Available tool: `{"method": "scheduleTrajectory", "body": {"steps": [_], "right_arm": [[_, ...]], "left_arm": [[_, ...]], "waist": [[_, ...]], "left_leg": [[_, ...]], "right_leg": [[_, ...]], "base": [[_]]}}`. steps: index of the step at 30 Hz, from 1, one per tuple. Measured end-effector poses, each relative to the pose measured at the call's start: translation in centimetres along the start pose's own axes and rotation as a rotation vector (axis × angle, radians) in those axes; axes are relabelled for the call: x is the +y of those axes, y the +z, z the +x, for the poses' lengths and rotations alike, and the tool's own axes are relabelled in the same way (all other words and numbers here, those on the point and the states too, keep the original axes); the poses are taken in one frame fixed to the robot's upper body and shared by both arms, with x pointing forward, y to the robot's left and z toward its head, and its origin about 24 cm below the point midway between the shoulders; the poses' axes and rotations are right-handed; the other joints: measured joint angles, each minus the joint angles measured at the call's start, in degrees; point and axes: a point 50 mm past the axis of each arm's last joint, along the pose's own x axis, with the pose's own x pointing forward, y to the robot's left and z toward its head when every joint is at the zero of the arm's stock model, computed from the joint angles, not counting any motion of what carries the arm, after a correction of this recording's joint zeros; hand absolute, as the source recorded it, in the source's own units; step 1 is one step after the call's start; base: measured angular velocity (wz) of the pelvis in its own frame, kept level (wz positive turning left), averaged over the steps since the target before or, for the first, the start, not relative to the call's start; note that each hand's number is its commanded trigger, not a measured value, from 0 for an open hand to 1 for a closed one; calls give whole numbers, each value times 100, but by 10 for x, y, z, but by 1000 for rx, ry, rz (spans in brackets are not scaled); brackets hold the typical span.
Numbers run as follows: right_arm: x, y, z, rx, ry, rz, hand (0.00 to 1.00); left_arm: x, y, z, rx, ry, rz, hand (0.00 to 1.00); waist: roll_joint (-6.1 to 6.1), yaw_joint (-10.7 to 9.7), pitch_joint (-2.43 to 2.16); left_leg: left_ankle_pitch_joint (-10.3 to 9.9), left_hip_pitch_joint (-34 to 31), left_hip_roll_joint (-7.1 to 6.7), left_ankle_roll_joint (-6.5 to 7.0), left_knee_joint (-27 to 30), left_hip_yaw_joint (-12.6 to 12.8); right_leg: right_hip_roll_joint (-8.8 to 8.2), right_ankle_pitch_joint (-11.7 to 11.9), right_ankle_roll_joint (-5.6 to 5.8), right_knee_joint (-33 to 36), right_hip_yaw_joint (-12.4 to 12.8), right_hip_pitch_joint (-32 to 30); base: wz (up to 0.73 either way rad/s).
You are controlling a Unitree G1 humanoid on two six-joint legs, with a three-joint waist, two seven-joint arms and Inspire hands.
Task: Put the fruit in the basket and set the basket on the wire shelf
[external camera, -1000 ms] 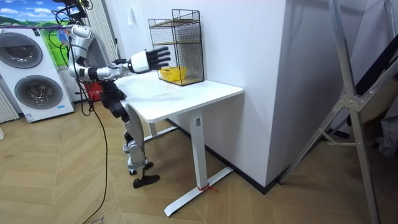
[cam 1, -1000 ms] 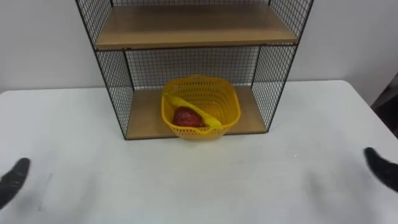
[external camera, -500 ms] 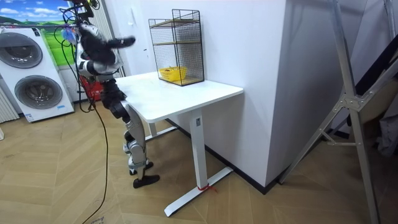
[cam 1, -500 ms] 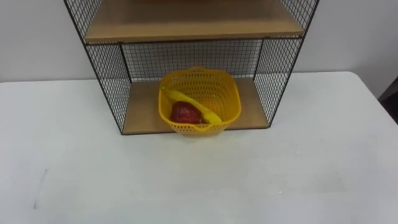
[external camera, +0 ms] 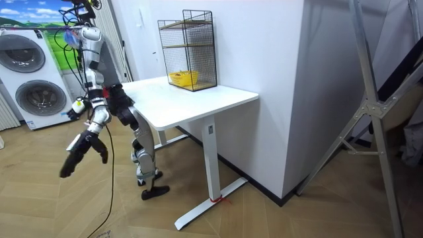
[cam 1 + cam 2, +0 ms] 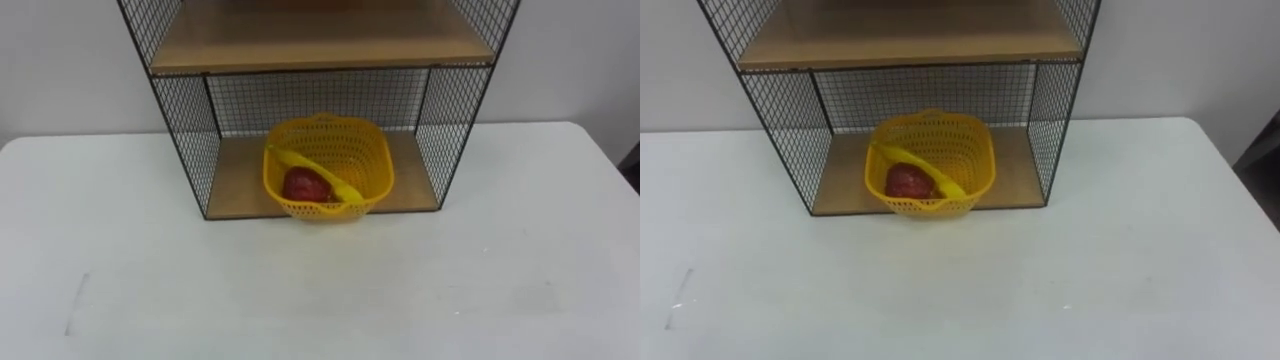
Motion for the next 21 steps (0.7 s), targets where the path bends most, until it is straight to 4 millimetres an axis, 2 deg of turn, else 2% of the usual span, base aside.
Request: {"method": "scheduleTrajectory", "body": {"steps": [2,4,5,7,8,10,12,13,14,15,18,21], "right_arm": [[9,-15,-7,-16,61,-180,0],[25,-25,-18,-84,203,-425,0],[32,-27,-23,-110,244,-489,0],[47,-30,-34,-233,374,-764,0],[52,-31,-38,-264,409,-829,0],[71,-35,-55,-385,534,-1077,0],[82,-39,-67,-462,591,-1224,0],[91,-43,-78,-487,631,-1271,0],[93,-44,-80,-491,645,-1288,0],[99,-46,-88,-497,679,-1304,0],[107,-49,-98,-492,761,-1328,0],[105,-53,-98,-449,792,-1355,0]], "left_arm": [[-3,-17,-4,-12,-99,189,0],[-15,-31,-12,-55,-271,449,0],[-19,-33,-15,-71,-317,519,0],[-38,-44,-29,-137,-475,764,0],[-43,-47,-33,-154,-509,818,0],[-61,-55,-49,-239,-626,1039,0],[-74,-61,-62,-286,-689,1140,0],[-82,-63,-70,-291,-709,1152,0],[-85,-64,-73,-291,-716,1158,0],[-89,-66,-77,-290,-732,1165,0],[-96,-66,-84,-289,-766,1171,0],[-98,-66,-86,-323,-773,1234,0]], "waist": [[2,1,5],[-34,3,8],[-35,2,9],[-53,4,16],[-59,20,16],[-64,134,24],[-78,163,44],[-103,162,91],[-107,156,111],[-99,164,150],[-91,169,213],[-82,167,210]], "left_leg": [[0,89,-2,0,-5,0],[0,189,-2,0,-7,0],[1,206,-2,-1,-6,-15],[2,352,-10,-2,-96,-24],[2,372,-11,-3,-113,-19],[3,433,-9,-3,-170,-33],[4,454,-11,-3,-191,-37],[10,460,-21,-11,-186,-36],[14,460,-21,-17,-185,-37],[15,466,-18,-18,-185,-37],[38,454,-12,-47,-185,-37],[38,436,-11,-47,-185,-35]], "right_leg": [[-1,-2,4,-8,2,88],[0,-7,14,-24,0,195],[4,-6,16,-45,-7,225],[12,0,25,-156,-18,385],[12,0,25,-165,-10,401],[32,5,27,-256,-14,471],[40,34,23,-315,-19,499],[36,115,6,-324,-14,506],[37,121,3,-329,-14,506],[47,125,0,-351,-4,506],[61,184,-5,-413,-1,523],[61,184,-5,-414,0,504]], "base": [[0],[5],[8],[9],[0],[-6],[-3],[0],[0],[-6],[-2],[0]]}}
